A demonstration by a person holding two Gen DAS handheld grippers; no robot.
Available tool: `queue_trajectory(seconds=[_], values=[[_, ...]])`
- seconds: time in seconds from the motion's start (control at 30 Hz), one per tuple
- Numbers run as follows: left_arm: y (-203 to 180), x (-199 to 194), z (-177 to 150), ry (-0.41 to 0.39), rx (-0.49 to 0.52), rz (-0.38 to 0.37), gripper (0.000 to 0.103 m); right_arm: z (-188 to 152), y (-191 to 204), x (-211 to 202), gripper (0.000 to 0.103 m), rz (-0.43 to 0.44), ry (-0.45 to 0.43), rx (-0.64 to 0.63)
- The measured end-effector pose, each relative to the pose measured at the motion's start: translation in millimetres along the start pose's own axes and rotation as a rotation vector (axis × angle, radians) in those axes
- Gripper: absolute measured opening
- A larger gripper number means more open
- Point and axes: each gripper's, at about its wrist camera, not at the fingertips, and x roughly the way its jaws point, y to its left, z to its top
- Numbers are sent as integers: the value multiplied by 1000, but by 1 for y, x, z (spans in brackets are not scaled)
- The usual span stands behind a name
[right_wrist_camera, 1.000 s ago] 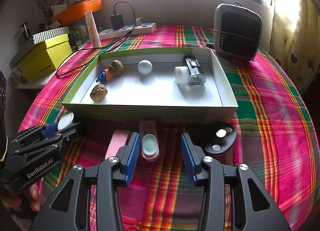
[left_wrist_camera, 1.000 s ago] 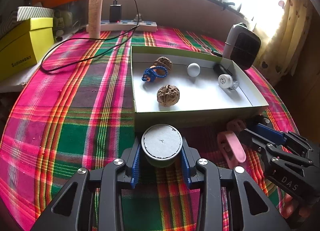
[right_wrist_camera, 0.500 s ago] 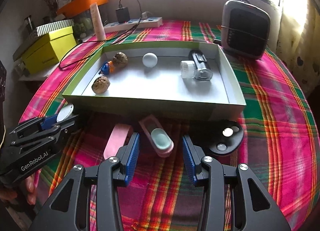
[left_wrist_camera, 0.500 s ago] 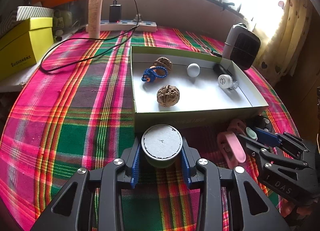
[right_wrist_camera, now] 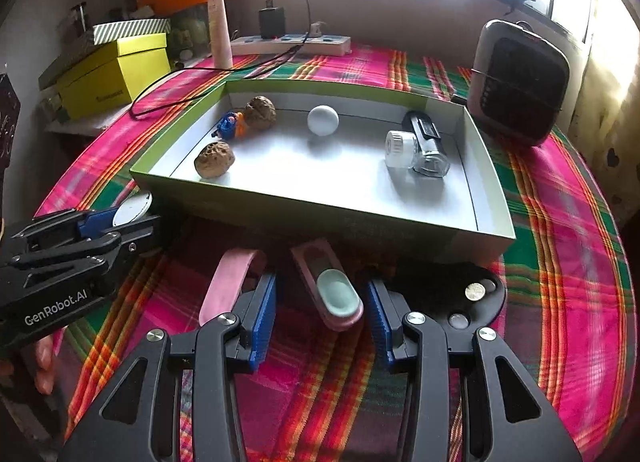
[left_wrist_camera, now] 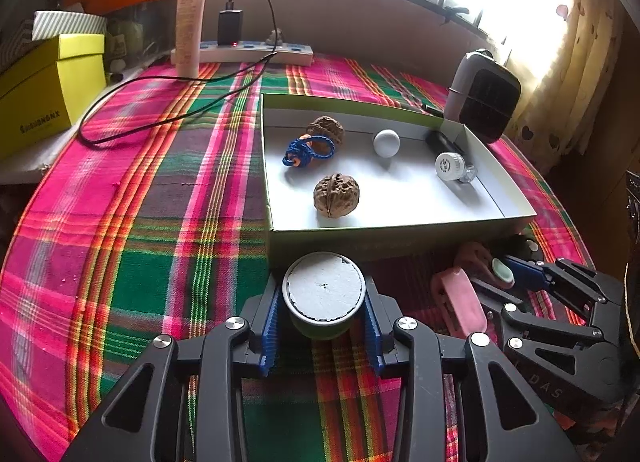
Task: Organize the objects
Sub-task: 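Lower the open right tool and close it on the pink-and-teal clip, then carry the lidded jar and pink-and-teal clip over the white tray with both tools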
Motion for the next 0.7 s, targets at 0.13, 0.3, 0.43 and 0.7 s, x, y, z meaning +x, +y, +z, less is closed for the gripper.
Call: queue_trajectory(seconds=[0.13,0.3,0.43,0.7], values=[[1,0,0,0,-2,-2,34,0,-1,0,43,1,0,1],[0,1,1,1,6,7,33,0,-3,0,34,-11,-2,16],[-2,2,2,0,8,11,33,1,-3,0,30,-19,-3,23],[-3,3,3,-1,7,16,31,1,-5,-1,19,-25,-6,43]])
